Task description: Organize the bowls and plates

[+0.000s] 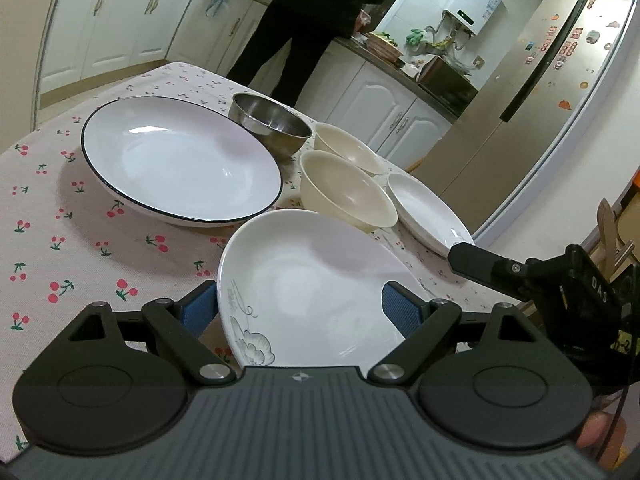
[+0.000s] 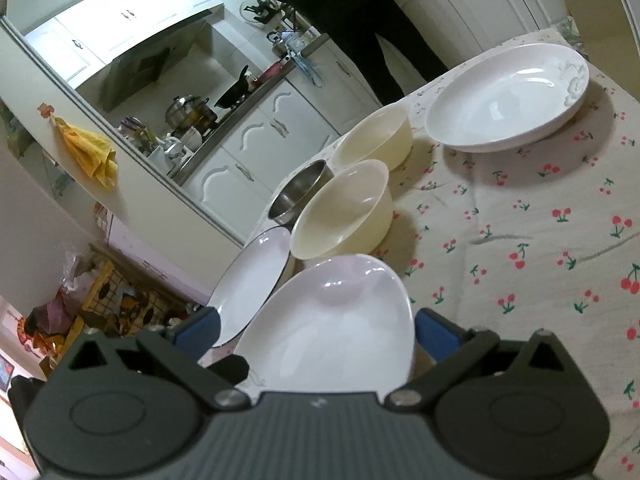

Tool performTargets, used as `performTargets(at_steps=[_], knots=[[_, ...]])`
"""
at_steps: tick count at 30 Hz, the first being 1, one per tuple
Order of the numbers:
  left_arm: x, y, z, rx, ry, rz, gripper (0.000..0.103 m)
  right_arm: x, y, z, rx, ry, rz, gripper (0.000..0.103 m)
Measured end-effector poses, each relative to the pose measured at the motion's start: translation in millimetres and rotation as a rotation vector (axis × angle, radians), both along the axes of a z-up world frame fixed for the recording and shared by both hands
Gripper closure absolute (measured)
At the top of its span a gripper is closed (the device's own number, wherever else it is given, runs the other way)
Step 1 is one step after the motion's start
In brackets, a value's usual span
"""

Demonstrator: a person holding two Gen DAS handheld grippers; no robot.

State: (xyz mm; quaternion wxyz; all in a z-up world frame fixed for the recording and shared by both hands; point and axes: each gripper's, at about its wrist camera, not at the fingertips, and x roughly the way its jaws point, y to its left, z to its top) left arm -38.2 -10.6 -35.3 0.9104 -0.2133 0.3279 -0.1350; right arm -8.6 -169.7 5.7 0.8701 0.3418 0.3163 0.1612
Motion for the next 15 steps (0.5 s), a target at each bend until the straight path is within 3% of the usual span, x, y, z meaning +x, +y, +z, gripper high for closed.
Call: performTargets(at_steps=[15], knots=[[-5.3,-14.3,5.8,0.031,-0.018,-0.043,0.000,-13.5,-12.0,3.2,-0.004,-0.012,-0.042,0.000]])
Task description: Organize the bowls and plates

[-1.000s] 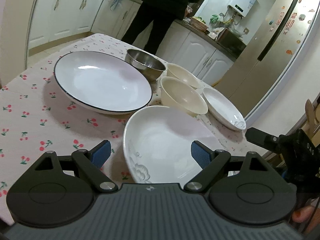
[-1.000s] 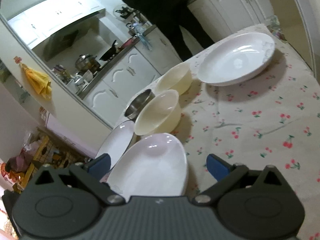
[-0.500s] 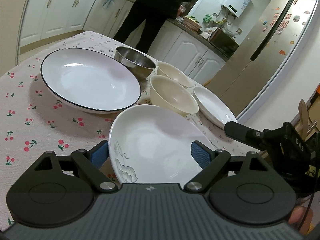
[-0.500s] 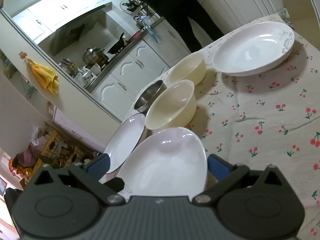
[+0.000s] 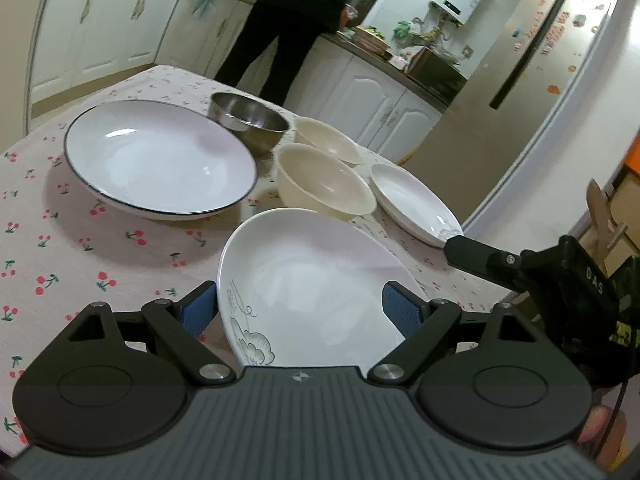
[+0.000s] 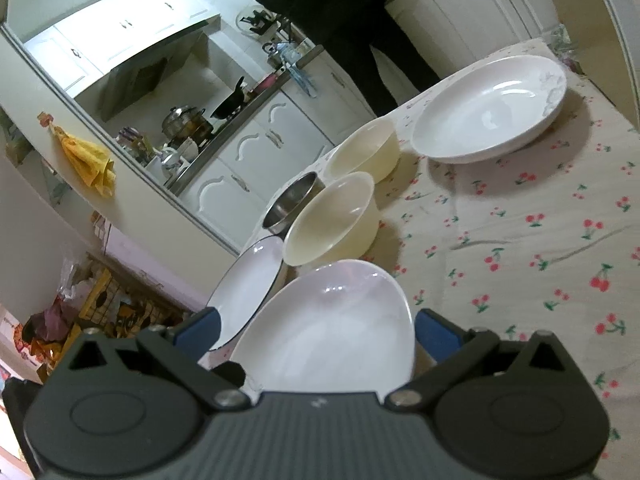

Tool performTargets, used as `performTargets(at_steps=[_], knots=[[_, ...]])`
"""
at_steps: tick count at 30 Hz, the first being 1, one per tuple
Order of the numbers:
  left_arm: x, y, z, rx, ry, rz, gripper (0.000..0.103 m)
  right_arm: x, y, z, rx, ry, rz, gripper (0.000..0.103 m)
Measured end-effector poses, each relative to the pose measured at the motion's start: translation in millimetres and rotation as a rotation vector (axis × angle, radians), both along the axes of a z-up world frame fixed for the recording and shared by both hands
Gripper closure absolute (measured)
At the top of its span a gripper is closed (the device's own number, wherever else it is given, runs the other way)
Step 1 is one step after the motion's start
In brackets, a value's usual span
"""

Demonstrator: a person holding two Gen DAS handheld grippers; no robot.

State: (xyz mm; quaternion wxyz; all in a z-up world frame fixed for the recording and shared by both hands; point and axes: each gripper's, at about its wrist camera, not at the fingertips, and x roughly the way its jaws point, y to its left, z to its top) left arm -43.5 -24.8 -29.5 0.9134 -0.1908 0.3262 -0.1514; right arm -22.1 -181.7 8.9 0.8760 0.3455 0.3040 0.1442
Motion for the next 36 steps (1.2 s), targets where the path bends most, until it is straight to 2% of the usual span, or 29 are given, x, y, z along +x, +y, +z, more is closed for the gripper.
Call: performTargets(at_steps=[3,5,6,8,9,10,12,15,20,24,27,36], knots=[[-1.0,-8.0,2.5,-0.001,-0.022,-0.030,0.000,-5.4,-8.1,2.1,0.025,-0.020,-0.014,0.001],[-2.0,-16.2,6.2,0.000,-0.043,-0.058,0.000,-9.4,-11.5,5.2,0.118,-0.078,0.037,0.002],[-1.8,-20.5,7.5,0.003,-0.050,-0.061,0.000,-11.8,-9.4,10.8,0.108,-0.093,0.044,0.002],[1.0,-26.4,5.8,0.030,-0.037,-0.047,0.000,-16.4,-0.9,25.3,-0.054,-0.111,0.003,0.002],[2.3,-27.3,3.0,0.040,-0.030,-0.044,0.000,-18.8,-1.9,28.9,-0.094,-0.125,-0.023,0.001],[4.0,-25.9,-1.0,0.038,-0.014,-0.036,0.000,-20.0,-7.5,28.6,-0.075,-0.127,-0.039,0.001],[7.4,-21.1,-7.1,0.015,0.013,-0.022,0.000,-21.5,-23.6,22.5,-0.024,-0.100,-0.098,0.001],[7.0,-23.4,-7.0,0.041,-0.011,-0.027,0.000,-16.1,-35.5,10.2,-0.072,-0.034,-0.152,0.001],[6.4,-31.0,-6.2,0.091,-0.024,-0.031,0.000,0.8,-36.9,-18.0,0.010,0.074,-0.092,0.001],[5.0,-35.0,-4.8,0.090,-0.019,-0.032,0.000,1.1,-29.6,-20.8,0.093,0.052,-0.026,0.000],[4.7,-40.3,-4.5,0.094,-0.020,-0.047,0.000,0.7,-25.5,-9.5,0.028,0.059,-0.049,0.000],[17.5,-67.9,-2.0,0.091,-0.043,-0.091,0.000,-3.5,-49.5,0.3,0.027,-0.006,-0.139,0.000]])
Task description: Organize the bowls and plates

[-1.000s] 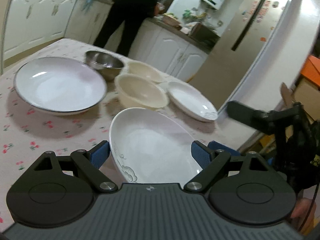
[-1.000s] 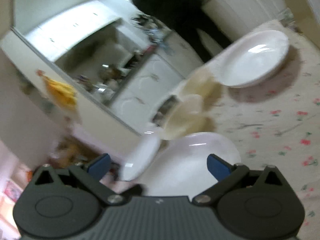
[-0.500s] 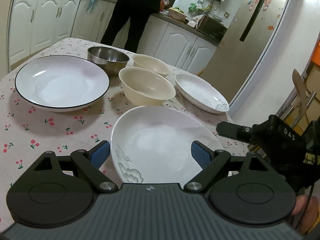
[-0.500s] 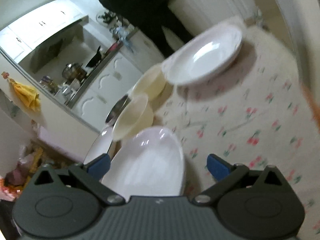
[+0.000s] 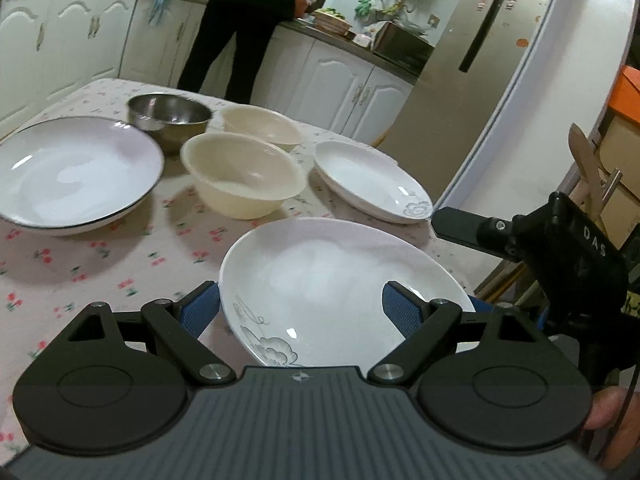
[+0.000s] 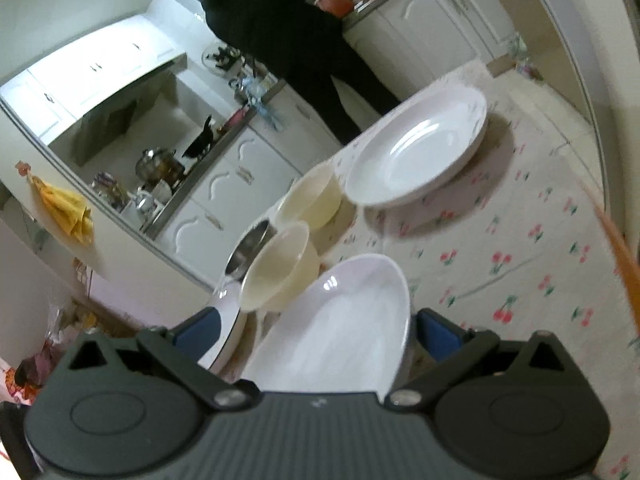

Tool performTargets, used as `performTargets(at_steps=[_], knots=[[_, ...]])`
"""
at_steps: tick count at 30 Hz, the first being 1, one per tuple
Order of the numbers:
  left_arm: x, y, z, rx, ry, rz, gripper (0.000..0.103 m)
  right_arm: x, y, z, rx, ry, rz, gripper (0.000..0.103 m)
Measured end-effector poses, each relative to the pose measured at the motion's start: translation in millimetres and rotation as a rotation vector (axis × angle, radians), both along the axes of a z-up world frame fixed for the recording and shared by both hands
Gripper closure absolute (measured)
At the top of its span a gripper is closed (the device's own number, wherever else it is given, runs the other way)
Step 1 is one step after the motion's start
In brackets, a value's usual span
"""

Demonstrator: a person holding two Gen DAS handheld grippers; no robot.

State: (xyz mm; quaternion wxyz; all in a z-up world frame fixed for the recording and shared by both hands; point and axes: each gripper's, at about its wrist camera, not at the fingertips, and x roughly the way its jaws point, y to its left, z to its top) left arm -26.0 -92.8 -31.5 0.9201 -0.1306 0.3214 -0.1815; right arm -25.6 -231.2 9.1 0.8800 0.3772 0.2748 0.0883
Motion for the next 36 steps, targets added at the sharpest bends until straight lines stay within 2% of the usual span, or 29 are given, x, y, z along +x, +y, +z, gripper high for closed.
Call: performTargets(at_steps=[9,15,18,23,26,28,31,34,36], knots=[[11.5,-27.8,-4.0,0.021,-0.019,-0.045,0.000,-5.7,-21.7,-15.0,-0.023,0.016,-0.061,0.000],[14.0,-21.2,-5.9,-0.008,-0.022,-0.059,0.000,-4.8,-27.6,-16.1,-0.027,0.031,-0.060,0.000],[12.0,-13.0,-3.5,-0.012,-0.032,-0.041,0.000,-11.5,-31.0,-3.6,-0.095,0.010,-0.093,0.001],[-4.8,0.6,9.0,0.022,-0.114,-0.035,0.000,-23.8,-40.4,27.6,-0.201,-0.056,-0.138,0.001],[-18.5,7.7,8.7,0.041,-0.162,-0.042,0.000,-34.8,-48.5,32.5,-0.212,-0.094,-0.160,0.001],[-27.7,12.1,7.5,0.061,-0.201,-0.026,0.000,-49.6,-51.4,29.3,-0.221,-0.115,-0.217,0.001],[-38.8,15.8,2.0,0.113,-0.278,0.000,0.000,-69.3,-38.3,24.3,-0.390,-0.116,-0.300,0.001],[-35.9,17.4,-5.5,0.105,-0.245,-0.011,0.000,-86.7,-25.1,12.9,-0.595,-0.062,-0.371,0.001],[-35.8,20.8,-9.3,0.082,-0.218,-0.001,0.000,-98.0,-25.3,0.9,-0.639,-0.014,-0.398,0.001]])
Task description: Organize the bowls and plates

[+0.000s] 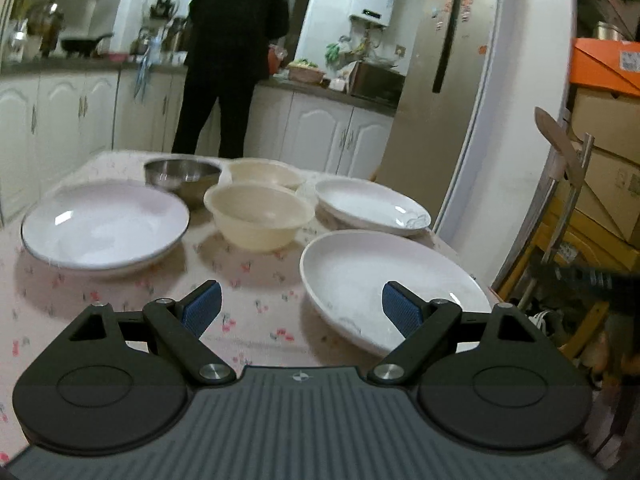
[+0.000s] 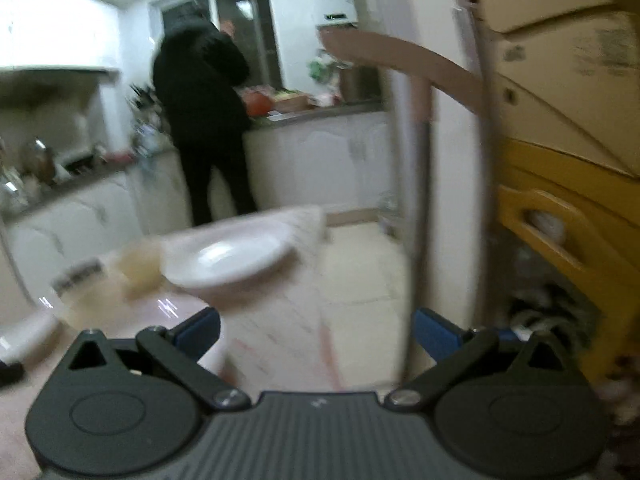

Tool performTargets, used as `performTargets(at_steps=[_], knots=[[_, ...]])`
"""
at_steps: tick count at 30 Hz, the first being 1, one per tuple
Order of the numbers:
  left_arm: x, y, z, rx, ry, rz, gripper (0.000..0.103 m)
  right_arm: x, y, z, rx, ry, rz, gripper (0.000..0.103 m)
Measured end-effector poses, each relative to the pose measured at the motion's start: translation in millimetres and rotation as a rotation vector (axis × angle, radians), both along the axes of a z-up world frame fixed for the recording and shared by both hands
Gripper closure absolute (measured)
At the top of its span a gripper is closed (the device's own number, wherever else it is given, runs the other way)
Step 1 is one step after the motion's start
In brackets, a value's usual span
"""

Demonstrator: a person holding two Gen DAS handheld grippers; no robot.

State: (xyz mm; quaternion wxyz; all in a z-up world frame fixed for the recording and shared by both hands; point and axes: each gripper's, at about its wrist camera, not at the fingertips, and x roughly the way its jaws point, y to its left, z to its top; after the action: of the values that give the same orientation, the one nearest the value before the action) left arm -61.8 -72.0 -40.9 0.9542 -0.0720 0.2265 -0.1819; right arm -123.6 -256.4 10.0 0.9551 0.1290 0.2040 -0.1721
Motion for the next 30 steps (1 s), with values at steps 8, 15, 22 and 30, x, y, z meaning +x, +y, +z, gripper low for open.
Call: performTargets(at_steps=[8,15,22,30], knots=[[-7.1,-1.3,2.8,-0.006,0.015,0.012,0.000,-33.9,-6.0,-28.8,0.033,-0.058,-0.056,0.001],[-13.2,0.0,-0.9,0.008,0.015,0.012,0.000,-19.9,2.6,-41.6,0.049,-0.068,0.071,0.001],[-11.0,-3.9,-4.4,0.018,0.045,0.023,0.000,-18.1,15.5,-45.0,-0.014,-0.115,0.108,0.001],[-12.6,-14.5,-2.0,0.052,0.046,0.010,0.000,-25.6,-8.1,-42.1,0.019,-0.141,-0.069,0.001]])
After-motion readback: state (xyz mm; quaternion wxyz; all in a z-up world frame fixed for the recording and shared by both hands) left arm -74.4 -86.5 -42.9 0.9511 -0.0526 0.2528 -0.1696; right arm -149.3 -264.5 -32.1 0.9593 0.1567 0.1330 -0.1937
